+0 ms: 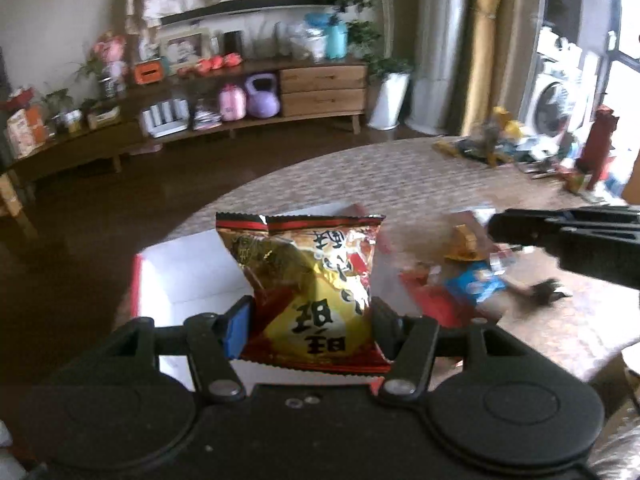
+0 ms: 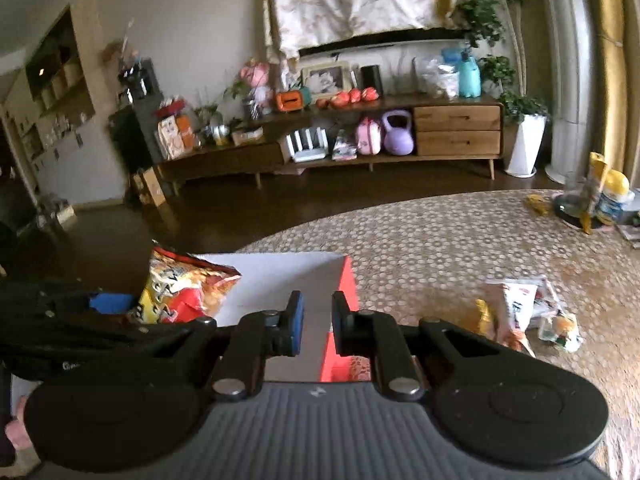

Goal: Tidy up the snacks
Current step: 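Carry the chip bag and Oreo bag over the open red box with both grippers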

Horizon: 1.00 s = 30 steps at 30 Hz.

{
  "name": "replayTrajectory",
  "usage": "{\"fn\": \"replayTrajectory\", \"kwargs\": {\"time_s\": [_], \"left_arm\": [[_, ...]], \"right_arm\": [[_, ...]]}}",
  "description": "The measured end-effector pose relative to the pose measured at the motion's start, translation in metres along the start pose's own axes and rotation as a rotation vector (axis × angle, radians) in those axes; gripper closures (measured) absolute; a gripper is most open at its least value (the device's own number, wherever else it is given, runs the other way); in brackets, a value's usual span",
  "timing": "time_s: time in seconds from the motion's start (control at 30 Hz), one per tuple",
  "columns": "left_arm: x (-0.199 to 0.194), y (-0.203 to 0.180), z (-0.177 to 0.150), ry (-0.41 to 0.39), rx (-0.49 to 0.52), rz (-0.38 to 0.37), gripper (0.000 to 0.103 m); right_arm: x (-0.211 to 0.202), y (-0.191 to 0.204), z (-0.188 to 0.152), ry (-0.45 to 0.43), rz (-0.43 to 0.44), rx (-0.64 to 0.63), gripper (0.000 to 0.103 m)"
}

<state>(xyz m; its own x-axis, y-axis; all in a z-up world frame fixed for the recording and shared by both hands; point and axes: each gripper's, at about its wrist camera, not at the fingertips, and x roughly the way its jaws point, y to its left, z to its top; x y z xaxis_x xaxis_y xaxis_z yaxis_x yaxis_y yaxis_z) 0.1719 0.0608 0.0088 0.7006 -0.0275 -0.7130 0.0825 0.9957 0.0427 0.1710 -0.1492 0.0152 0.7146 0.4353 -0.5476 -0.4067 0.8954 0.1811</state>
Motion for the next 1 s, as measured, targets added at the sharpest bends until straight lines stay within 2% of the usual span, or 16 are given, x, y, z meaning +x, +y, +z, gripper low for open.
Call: {"fn": "replayTrajectory", "kwargs": {"time_s": [0.13,0.37,0.43,0.47,0.53,0.57,0.6,0.7,0.77,0.87,1.0], "left_arm": [[0.011,0.023,-0.002,0.012,-0.032,0.031,0.044],[0.021,0.039,-0.013,0.026,-0.046,0.045,0.043],[0.021,0.041,-0.017,0.026,-0.051,0.044,0.043],[0.021,0.041,-0.018,0.025,-0.054,0.041,0.043],[0.02,0.043,-0.019,0.022,-0.053,0.035,0.043],[0.02,0.042,-0.019,0.021,-0.05,0.036,0.043],[0.02,0.043,-0.019,0.021,-0.048,0.036,0.043],[0.022,0.043,-0.018,0.023,-0.048,0.037,0.043],[0.023,0.044,-0.018,0.026,-0.052,0.032,0.043],[0.024,0.046,-0.019,0.03,-0.047,0.032,0.043],[0.029,0.047,-0.02,0.041,-0.054,0.033,0.043]], "right_arm": [[0.011,-0.005,-0.005,0.034,-0.023,-0.007,0.088],[0.021,-0.049,-0.039,0.15,-0.109,0.04,0.088],[0.026,-0.055,-0.048,0.18,-0.116,0.058,0.084],[0.028,-0.057,-0.053,0.193,-0.114,0.067,0.076],[0.032,-0.061,-0.068,0.206,-0.095,0.092,0.051],[0.034,-0.062,-0.074,0.203,-0.082,0.108,0.03],[0.036,-0.061,-0.077,0.19,-0.077,0.122,0.026],[0.047,-0.059,-0.081,0.184,-0.085,0.148,0.026],[0.057,-0.061,-0.083,0.191,-0.129,0.176,0.026],[0.074,-0.067,-0.085,0.206,-0.151,0.245,0.026],[0.093,-0.068,-0.087,0.232,-0.197,0.264,0.026]]}}
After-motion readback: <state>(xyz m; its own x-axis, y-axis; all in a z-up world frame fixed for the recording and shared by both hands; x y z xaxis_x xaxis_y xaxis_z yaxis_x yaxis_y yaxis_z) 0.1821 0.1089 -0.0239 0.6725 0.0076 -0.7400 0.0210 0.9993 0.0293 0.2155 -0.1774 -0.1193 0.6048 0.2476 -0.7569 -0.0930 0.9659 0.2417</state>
